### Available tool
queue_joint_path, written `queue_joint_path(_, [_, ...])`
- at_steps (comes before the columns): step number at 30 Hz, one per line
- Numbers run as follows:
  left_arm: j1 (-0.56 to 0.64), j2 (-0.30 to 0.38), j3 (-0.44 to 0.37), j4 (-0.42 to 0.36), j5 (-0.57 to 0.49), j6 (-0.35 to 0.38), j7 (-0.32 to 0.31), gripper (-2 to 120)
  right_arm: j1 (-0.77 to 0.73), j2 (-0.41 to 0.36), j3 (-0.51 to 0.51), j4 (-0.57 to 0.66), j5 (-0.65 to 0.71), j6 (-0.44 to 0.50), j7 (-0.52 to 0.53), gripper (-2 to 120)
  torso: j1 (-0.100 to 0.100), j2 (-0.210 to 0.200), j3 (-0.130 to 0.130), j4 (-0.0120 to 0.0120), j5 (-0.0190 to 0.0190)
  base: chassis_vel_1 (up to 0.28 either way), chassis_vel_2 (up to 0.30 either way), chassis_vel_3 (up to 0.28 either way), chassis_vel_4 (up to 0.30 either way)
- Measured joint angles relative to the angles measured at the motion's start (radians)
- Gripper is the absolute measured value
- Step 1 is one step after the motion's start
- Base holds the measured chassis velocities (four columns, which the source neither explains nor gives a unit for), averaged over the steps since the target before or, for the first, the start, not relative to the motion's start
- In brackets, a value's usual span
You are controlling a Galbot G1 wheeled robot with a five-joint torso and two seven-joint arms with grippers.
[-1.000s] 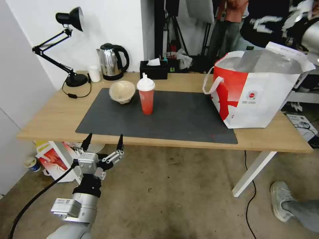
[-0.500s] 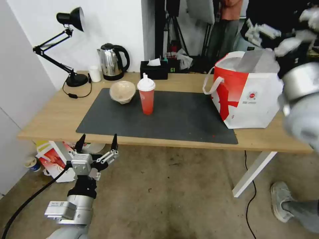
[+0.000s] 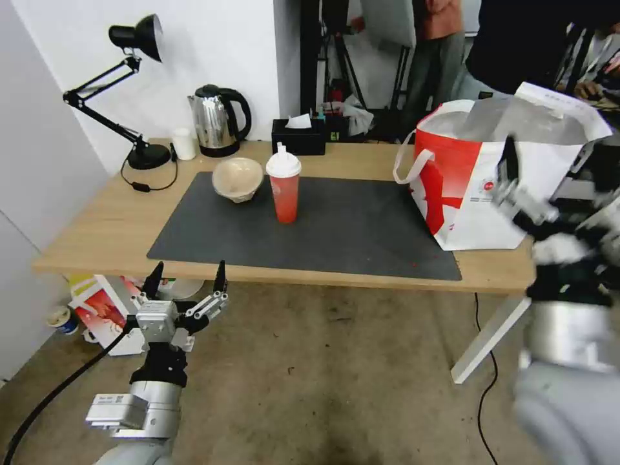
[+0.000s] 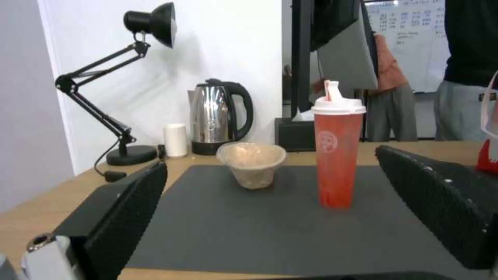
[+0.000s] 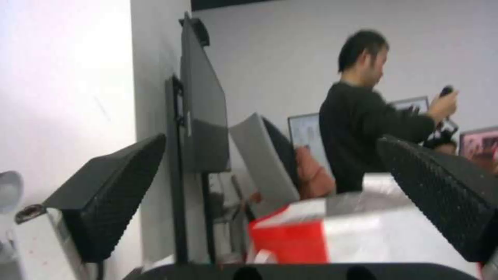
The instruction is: Pick up the trash from the table and place it into the takeout bag.
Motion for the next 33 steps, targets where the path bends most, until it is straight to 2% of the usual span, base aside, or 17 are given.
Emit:
queue_joint_path(7, [-0.003,0.002,-0.002,0.004,-0.001,0.000,0.000,100,-0.067,0.009,-0.124,-0.019,-0.063,-0.002,0.035,100,0.000,0.000,0.000,-0.0002,0.0003,0.000,0.000,0.000,0.000])
queue_joint_path(14, [0.002,0.010,-0.009,0.001,-0.006,0.013,0.000,100,-0.143,-0.066,-0.207,-0.016,-0.058,-0.123,0.100,100,0.000,0.000,0.000,-0.0002,0.0002,0.000,0.000,0.000,0.000])
queue_joint_path(23, [0.018,0.013,-0.016,-0.009,-0.003,0.057,0.000,100,-0.185,-0.139,-0.252,-0.009,0.027,-0.272,0.158,100,0.000,0.000,0.000,-0.0003,0.0003,0.000,0.000,0.000,0.000])
queue_joint_path(33, [0.026,0.016,-0.017,-0.010,0.003,0.082,0.001,100,-0.198,-0.165,-0.263,-0.009,0.043,-0.344,0.210,100,0.000,0.000,0.000,-0.0002,0.0003,0.000,0.000,0.000,0.000])
